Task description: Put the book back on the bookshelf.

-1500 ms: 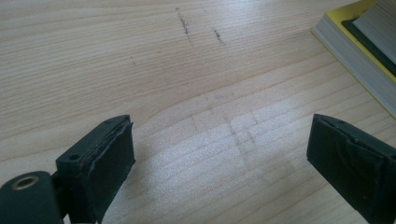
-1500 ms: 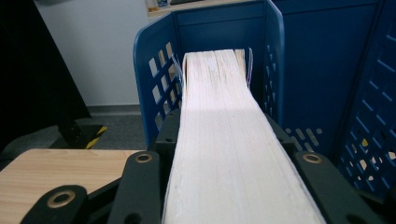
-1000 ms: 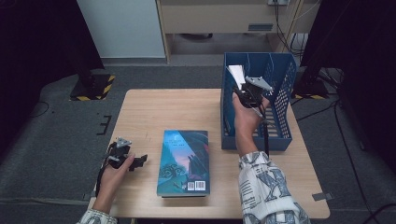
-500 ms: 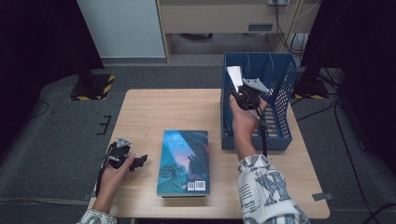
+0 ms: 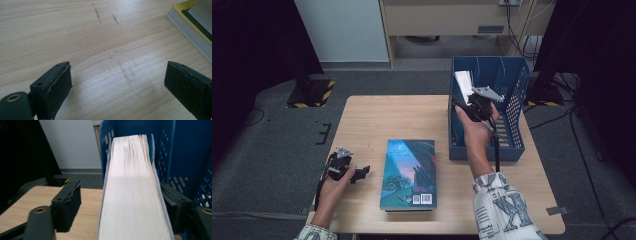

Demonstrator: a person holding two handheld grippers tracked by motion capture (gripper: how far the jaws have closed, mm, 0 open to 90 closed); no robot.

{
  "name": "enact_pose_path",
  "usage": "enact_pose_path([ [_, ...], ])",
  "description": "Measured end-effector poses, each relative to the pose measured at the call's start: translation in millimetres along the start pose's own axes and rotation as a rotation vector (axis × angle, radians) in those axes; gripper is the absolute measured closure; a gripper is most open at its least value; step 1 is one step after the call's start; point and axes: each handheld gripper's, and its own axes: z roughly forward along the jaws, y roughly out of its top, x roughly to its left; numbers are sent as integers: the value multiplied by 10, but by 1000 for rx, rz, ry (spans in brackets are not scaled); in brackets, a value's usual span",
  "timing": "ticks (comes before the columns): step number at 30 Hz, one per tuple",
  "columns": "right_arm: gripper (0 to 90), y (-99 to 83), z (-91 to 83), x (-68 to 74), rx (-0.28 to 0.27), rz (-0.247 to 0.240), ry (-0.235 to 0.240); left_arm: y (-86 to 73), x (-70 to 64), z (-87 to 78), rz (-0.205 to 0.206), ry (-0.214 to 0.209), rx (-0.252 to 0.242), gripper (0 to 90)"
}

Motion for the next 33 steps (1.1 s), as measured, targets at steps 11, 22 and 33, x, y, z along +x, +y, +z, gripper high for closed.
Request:
enact_pose_path([
  [11, 100, -278, -320, -125, 22, -41, 48, 4, -9, 2, 7, 2, 0, 68],
  [22, 101, -878, -569, -181, 94, -49, 141, 2, -9, 0, 11, 8, -3, 68],
  [33, 149, -1230, -792, -8, 139, -98, 218, -1, -46, -99, -4, -1, -49, 79],
])
